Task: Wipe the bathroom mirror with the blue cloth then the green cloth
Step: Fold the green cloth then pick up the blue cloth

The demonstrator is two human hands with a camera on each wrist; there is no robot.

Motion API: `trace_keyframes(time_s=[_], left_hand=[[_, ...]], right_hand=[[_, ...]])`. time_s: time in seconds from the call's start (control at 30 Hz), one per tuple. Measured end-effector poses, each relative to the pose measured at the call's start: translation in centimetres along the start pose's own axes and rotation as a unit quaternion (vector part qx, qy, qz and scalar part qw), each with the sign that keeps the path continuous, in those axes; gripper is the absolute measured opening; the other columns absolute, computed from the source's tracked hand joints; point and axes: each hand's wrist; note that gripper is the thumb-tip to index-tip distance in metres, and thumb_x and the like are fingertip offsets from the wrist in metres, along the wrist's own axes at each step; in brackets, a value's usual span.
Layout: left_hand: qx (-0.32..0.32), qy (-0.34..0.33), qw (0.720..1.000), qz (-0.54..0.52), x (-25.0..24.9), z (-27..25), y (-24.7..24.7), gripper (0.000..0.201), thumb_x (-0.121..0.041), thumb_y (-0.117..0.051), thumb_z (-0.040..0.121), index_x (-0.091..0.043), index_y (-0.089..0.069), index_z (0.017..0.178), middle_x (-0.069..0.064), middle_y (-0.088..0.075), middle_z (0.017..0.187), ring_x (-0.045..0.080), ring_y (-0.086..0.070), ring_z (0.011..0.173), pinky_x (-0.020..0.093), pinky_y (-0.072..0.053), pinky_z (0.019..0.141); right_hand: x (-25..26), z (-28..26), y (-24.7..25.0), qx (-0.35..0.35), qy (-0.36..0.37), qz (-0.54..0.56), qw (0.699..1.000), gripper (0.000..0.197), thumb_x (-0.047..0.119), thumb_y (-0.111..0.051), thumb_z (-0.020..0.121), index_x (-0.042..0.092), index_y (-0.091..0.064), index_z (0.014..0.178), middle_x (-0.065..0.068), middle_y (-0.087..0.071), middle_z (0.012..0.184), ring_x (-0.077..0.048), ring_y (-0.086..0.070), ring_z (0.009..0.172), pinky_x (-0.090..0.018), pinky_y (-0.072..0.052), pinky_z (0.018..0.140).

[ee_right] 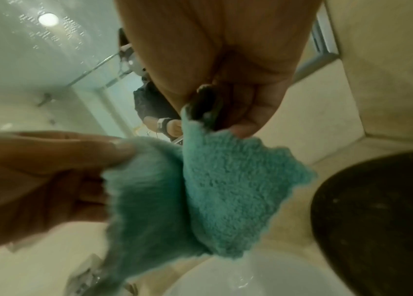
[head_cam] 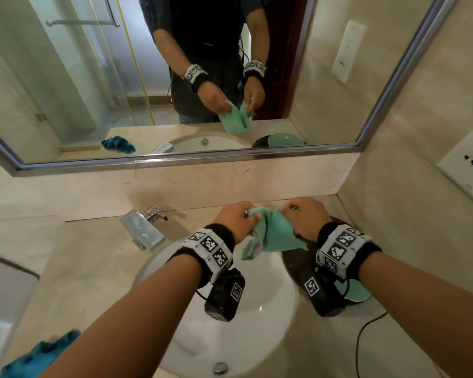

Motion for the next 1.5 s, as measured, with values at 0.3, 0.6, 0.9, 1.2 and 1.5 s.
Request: trace_keyframes(time_s=[0.3,0.6,0.9,1.2,1.5], left_hand=[[0.087,-0.02,0.993,-0.075,-1.2,2.4,-3.7,0.044,0.007,-0.048,0.085,-0.016,-0.06,0.121,0.005,-0.065,0.107,0.018,-0.062,0.096,0.026,-0.052,0.08],[0.044,0.001,0.997,-0.065,-1.2,4.0,-3.3,0.069,-0.02,-0.065,0.087,-0.034,-0.027,0.142,0.003,-0.046,0.133,0.023,-0.05,0.118,0.029,-0.043,0.091],[-0.01,-0.002,0.995,-0.1,-2.8,7.7,-7.8,0.028,-0.018,-0.052,0.094,-0.025,-0.027,0.103,0.021,-0.063,0.099,0.036,-0.065,0.082,0.049,-0.057,0.072],[0.063,0.056,0.986,-0.144,1.4,14.1,-14.3,0.046,-0.005,-0.07,0.076,-0.026,-0.046,0.11,0.014,-0.048,0.128,0.034,-0.057,0.107,0.048,-0.051,0.09],[0.08,0.052,0.995,0.025,3.0,15.0,-16.9,0.061,-0.009,-0.063,0.086,-0.018,-0.038,0.141,0.011,-0.041,0.142,0.028,-0.042,0.129,0.03,-0.036,0.105]], right_hand=[[-3.0,-0.6,0.0,0.084,-0.012,0.321,0.943,0.039,0.004,-0.074,0.073,0.012,-0.059,0.109,-0.006,-0.066,0.103,-0.023,-0.063,0.096,-0.031,-0.052,0.081],[-6.2,-0.2,2.2,0.041,-0.06,0.37,0.926,0.039,-0.013,-0.049,0.079,0.017,-0.061,0.099,-0.007,-0.063,0.099,-0.024,-0.06,0.095,-0.039,-0.051,0.086],[-9.8,3.2,1.9,-0.026,-0.118,0.329,0.937,0.031,0.009,-0.051,0.094,0.024,-0.035,0.115,-0.016,-0.062,0.106,-0.032,-0.062,0.093,-0.047,-0.052,0.083],[-16.0,7.2,-1.0,0.03,-0.144,0.243,0.959,0.036,-0.004,-0.061,0.081,0.01,-0.054,0.113,-0.003,-0.054,0.099,-0.019,-0.053,0.085,-0.021,-0.043,0.063],[-21.8,8.9,-3.8,0.101,-0.14,0.038,0.984,0.046,0.002,-0.06,0.083,0.008,-0.053,0.129,-0.014,-0.053,0.131,-0.028,-0.053,0.115,-0.024,-0.04,0.088]])
Point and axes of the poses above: each hand's wrist, its own z-axis towards the middle knuckle, its own y-axis out of the back of the hand, x = y × z
